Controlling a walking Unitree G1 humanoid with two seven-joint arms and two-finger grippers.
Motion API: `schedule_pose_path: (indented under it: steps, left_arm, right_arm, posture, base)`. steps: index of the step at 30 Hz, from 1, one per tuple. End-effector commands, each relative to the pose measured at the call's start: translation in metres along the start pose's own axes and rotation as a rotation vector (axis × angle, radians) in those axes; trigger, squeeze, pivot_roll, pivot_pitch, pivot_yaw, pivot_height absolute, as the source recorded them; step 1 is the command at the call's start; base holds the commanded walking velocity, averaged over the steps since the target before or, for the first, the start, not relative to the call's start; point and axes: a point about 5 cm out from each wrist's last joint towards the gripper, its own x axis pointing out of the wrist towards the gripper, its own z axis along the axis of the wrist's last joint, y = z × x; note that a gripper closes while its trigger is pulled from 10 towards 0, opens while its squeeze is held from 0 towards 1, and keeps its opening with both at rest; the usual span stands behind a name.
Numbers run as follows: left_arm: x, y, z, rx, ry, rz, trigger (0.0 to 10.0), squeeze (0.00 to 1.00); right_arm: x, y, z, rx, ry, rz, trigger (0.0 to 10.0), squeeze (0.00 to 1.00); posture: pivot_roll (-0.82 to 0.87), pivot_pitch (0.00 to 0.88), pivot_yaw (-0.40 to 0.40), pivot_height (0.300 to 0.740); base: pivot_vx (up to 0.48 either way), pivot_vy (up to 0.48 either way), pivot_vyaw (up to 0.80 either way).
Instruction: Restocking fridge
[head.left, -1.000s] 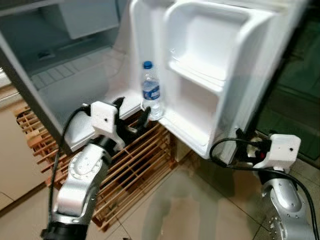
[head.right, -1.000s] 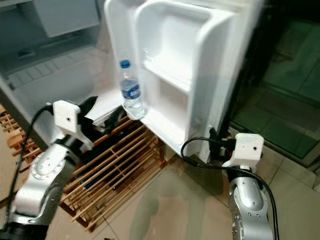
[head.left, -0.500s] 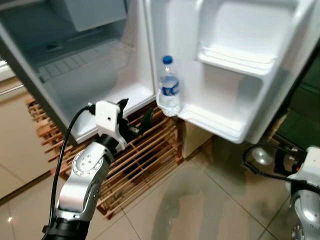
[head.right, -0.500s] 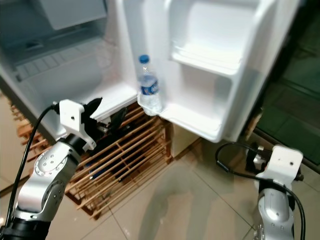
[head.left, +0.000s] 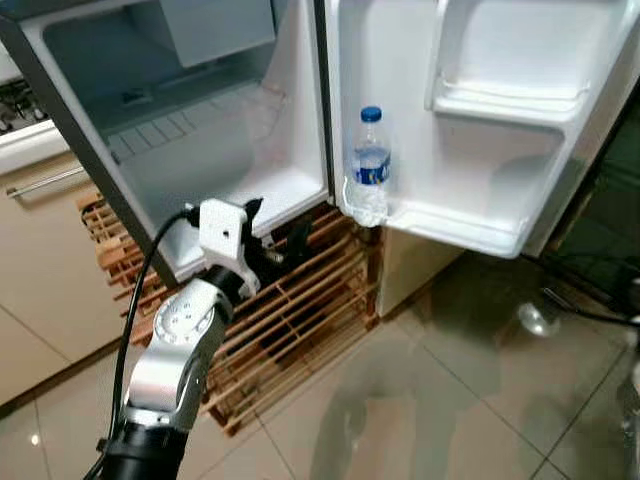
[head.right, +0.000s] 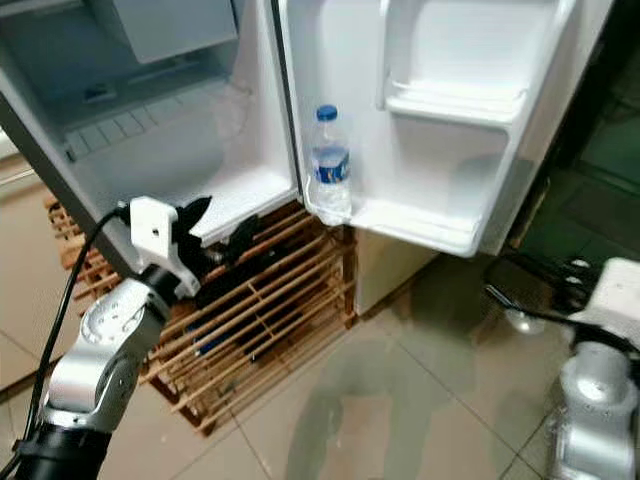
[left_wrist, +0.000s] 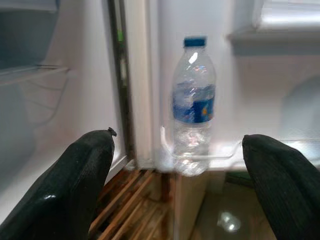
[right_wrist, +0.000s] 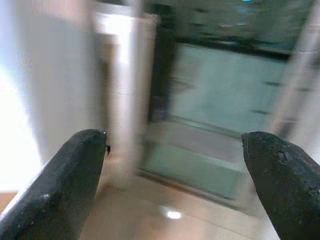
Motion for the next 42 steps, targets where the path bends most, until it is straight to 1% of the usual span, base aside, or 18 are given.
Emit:
schedule_pose_path:
  steps: [1,5,9,17,23,25,26,27,30,32,33,34,35,36,38,40,41,42]
  left_arm:
    - [-0.002,-0.011,0.011,0.043,-0.056,-0.068,10.0,0.00]
    - [0.003,-0.019,0.010,0.065,-0.051,-0.088,10.0,0.00]
    - [0.008,-0.015,0.008,0.066,-0.043,-0.061,10.0,0.00]
    - [0.008,-0.019,0.007,0.060,-0.052,-0.065,10.0,0.00]
    - [0.007,-0.019,0.007,0.038,-0.070,-0.058,10.0,0.00]
    - [0.007,-0.017,0.007,0.018,-0.085,-0.042,10.0,0.00]
    - [0.007,-0.017,0.007,0.018,-0.085,-0.042,10.0,0.00]
    - [0.008,-0.011,0.006,0.010,-0.071,-0.016,10.0,0.00]
    - [0.011,-0.004,-0.003,0.030,-0.004,-0.022,10.0,0.00]
    - [0.014,0.010,-0.023,0.068,0.153,-0.003,10.0,0.00]
    - [0.014,0.014,-0.029,0.081,0.207,0.007,10.0,0.00]
    - [0.013,0.023,-0.048,0.145,0.360,0.020,10.0,0.00]
    - [0.013,0.023,-0.048,0.145,0.360,0.020,10.0,0.00]
    - [0.012,0.029,-0.058,0.179,0.432,0.036,10.0,0.00]
    - [0.012,0.037,-0.074,0.146,0.508,0.064,10.0,0.00]
    - [0.008,0.039,-0.096,0.166,0.622,0.048,10.0,0.00]
    - [0.008,0.039,-0.096,0.166,0.622,0.048,10.0,0.00]
    - [0.005,0.038,-0.104,0.170,0.661,0.038,10.0,0.00]
  right_arm:
    - [-0.007,0.026,0.004,0.032,-0.016,0.099,10.0,0.32]
    - [-0.011,0.034,-0.001,0.043,-0.007,0.139,10.0,0.33]
    - [-0.014,0.041,0.005,0.019,-0.047,0.210,10.0,0.33]
    - [-0.014,0.037,0.004,0.009,-0.032,0.209,10.0,0.33]
    - [-0.023,0.034,-0.007,-0.022,0.001,0.249,10.0,0.34]
    - [-0.029,0.041,-0.015,-0.034,0.045,0.350,10.0,0.32]
    - [-0.029,0.041,-0.015,-0.034,0.045,0.350,10.0,0.32]
    - [-0.041,0.039,-0.038,-0.097,0.167,0.476,10.0,0.24]
    - [-0.057,0.024,-0.067,-0.152,0.339,0.557,10.0,0.25]
    - [-0.062,0.002,-0.087,-0.186,0.464,0.503,10.0,0.25]
    - [-0.063,-0.004,-0.090,-0.188,0.488,0.480,10.0,0.25]
    - [-0.058,-0.017,-0.097,-0.211,0.518,0.402,10.0,0.25]
    - [-0.058,-0.017,-0.097,-0.211,0.518,0.402,10.0,0.25]
    - [-0.053,-0.026,-0.101,-0.244,0.532,0.336,10.0,0.25]
    - [-0.033,-0.056,-0.103,-0.322,0.533,0.110,10.0,0.25]
    - [-0.007,-0.087,-0.084,-0.368,0.464,-0.109,10.0,0.27]
    - [-0.007,-0.087,-0.084,-0.368,0.464,-0.109,10.0,0.27]
    - [0.000,-0.094,-0.074,-0.388,0.433,-0.159,10.0,0.26]
  posture:
    - [-0.13,0.000,0.086,0.732]
    - [-0.14,0.000,0.086,0.732]
    - [-0.14,0.000,0.081,0.732]
    - [-0.14,0.000,0.067,0.732]
    - [-0.15,0.000,0.054,0.732]
    - [-0.15,0.000,0.053,0.732]
    - [-0.15,0.000,0.053,0.732]
    - [-0.14,0.000,0.057,0.732]
    - [-0.14,0.000,0.058,0.732]
    - [-0.14,0.000,0.057,0.732]
    - [-0.14,0.000,0.057,0.732]
    - [-0.14,0.000,0.059,0.732]
    - [-0.14,0.000,0.059,0.732]
    - [-0.15,0.000,0.064,0.732]
    - [-0.15,0.000,0.070,0.732]
    - [-0.16,0.000,0.080,0.732]
    - [-0.16,0.000,0.080,0.732]
    - [-0.16,0.000,0.085,0.732]
  base:
    - [0.000,-0.442,0.77]
    - [0.000,-0.433,0.76]
    - [0.000,-0.431,0.74]
    - [0.000,-0.431,0.72]
    - [0.000,-0.466,0.71]
    - [0.000,-0.469,0.71]
    - [0.000,-0.469,0.71]
    - [0.000,0.000,0.00]
    - [0.000,0.000,0.00]
    - [0.000,0.000,0.00]
    - [0.000,0.000,0.00]
    - [0.000,0.000,0.00]
    - [0.000,0.000,0.00]
    - [0.000,0.000,0.00]
    - [0.000,0.000,0.00]
    - [0.000,0.000,0.00]
    - [0.000,0.000,0.00]
    - [0.000,0.000,0.00]
